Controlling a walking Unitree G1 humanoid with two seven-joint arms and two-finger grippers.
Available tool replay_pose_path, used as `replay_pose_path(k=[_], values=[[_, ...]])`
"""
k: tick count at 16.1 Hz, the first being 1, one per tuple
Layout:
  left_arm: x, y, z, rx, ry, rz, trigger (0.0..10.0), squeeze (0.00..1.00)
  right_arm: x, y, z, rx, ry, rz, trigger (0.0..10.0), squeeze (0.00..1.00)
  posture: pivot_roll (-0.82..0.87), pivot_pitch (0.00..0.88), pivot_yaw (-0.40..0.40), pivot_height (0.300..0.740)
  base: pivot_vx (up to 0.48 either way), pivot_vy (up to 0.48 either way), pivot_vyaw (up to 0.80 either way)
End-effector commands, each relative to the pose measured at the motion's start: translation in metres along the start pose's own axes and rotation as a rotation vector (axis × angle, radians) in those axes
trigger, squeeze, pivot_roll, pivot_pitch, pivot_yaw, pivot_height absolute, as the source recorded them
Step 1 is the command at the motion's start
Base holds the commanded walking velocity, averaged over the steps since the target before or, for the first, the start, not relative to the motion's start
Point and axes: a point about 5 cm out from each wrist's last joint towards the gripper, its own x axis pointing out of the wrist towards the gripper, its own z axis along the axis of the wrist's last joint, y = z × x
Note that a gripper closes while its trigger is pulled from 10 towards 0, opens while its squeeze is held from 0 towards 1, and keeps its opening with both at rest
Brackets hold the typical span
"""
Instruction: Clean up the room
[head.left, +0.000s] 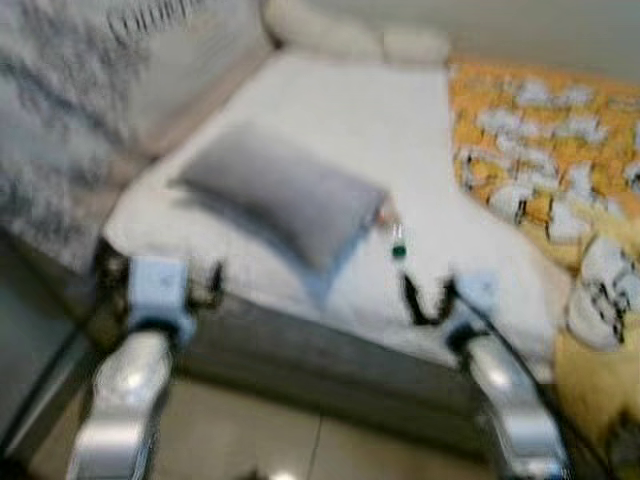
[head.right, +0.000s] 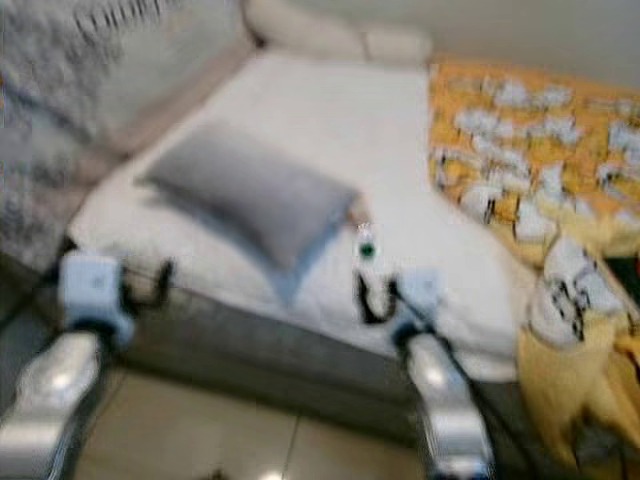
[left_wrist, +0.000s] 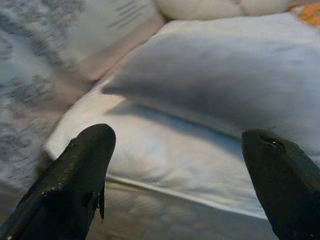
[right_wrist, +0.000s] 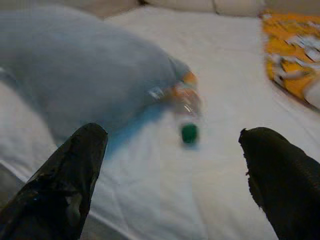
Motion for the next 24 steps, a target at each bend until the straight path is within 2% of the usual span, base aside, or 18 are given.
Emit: replay_pose_path(k=[1,6,18,19,21,23,24], values=[[0.003,-0.009,0.005,-0.008,-0.016,-0.031,10.0,0.82,-0.002,-0.014,-0.001,-0.027,0.006,-0.047,10.0,0.0,0.08,0.0,-0.002,0.74,0.368,0.0,0.0],[0.004,-0.012,0.006,0.0,-0.021,-0.037,10.0,0.82,0.001,-0.017,0.0,-0.032,0.002,-0.05,10.0,0.0,0.09,0.0,-0.018,0.74,0.367,0.0,0.0],[0.006,-0.015,0.008,0.034,-0.028,-0.086,10.0,0.81,0.01,-0.02,-0.003,-0.052,0.023,-0.059,10.0,0.0,0.09,0.0,0.003,0.74,0.326,0.0,0.0],[0.004,-0.018,0.011,0.02,-0.037,-0.154,10.0,0.78,0.016,-0.022,-0.008,-0.041,0.093,-0.071,10.0,0.0,0.08,0.0,0.006,0.74,0.0,0.0,0.0],[0.002,-0.029,0.02,0.042,-0.071,-0.317,10.0,0.77,0.025,-0.022,-0.012,-0.083,0.177,-0.035,10.0,0.0,0.09,0.0,0.003,0.74,0.0,0.0,0.0],[0.001,-0.036,0.026,0.055,-0.087,-0.403,10.0,0.76,0.029,-0.023,-0.012,-0.088,0.198,-0.021,10.0,0.0,0.1,0.0,0.001,0.74,0.0,0.0,0.0],[0.003,-0.047,0.032,0.094,-0.067,-0.567,10.0,0.64,0.04,-0.024,-0.017,-0.107,0.309,0.011,10.0,0.0,0.1,0.0,0.005,0.74,0.0,0.0,0.0]])
